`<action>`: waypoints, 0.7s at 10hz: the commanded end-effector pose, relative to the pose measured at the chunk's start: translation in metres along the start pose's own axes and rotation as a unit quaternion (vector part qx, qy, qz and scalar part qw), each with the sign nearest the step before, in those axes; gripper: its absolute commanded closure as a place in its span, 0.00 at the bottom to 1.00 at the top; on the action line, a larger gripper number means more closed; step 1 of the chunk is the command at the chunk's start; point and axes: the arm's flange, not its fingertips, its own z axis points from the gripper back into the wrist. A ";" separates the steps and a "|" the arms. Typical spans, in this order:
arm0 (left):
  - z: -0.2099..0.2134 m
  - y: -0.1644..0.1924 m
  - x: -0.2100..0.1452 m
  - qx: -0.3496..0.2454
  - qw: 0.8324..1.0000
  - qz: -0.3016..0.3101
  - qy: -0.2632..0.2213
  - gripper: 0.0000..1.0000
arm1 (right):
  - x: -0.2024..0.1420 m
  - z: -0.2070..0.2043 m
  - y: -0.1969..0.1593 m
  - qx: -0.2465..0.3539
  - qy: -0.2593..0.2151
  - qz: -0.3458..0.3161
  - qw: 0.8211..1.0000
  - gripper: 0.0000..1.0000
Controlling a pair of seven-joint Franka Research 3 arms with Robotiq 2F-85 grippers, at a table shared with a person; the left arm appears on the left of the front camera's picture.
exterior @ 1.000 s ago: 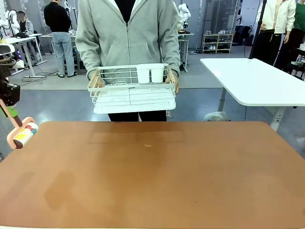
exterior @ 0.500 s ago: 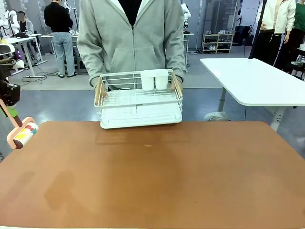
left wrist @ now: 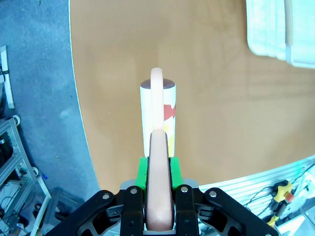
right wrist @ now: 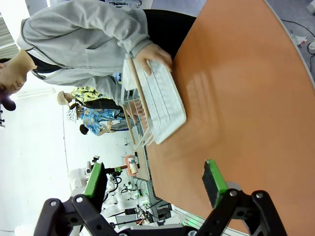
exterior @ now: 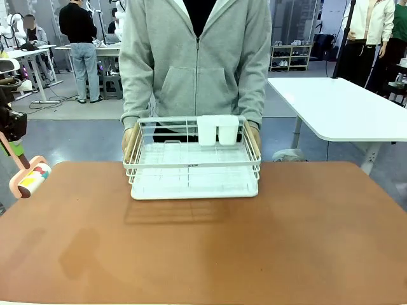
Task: Clean the table.
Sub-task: Place the Lint Roller down when the Dish drying rack is positioned in the middle of the table.
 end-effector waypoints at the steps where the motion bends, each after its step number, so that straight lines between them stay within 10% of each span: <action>1: 0.004 0.002 0.002 0.001 1.000 0.002 -0.001 1.00 | 0.000 0.001 0.003 0.001 -0.001 0.000 1.000 0.00; 7: 0.004 0.002 0.002 0.001 1.000 0.002 -0.001 1.00 | 0.000 0.001 0.003 0.001 -0.001 0.000 1.000 0.00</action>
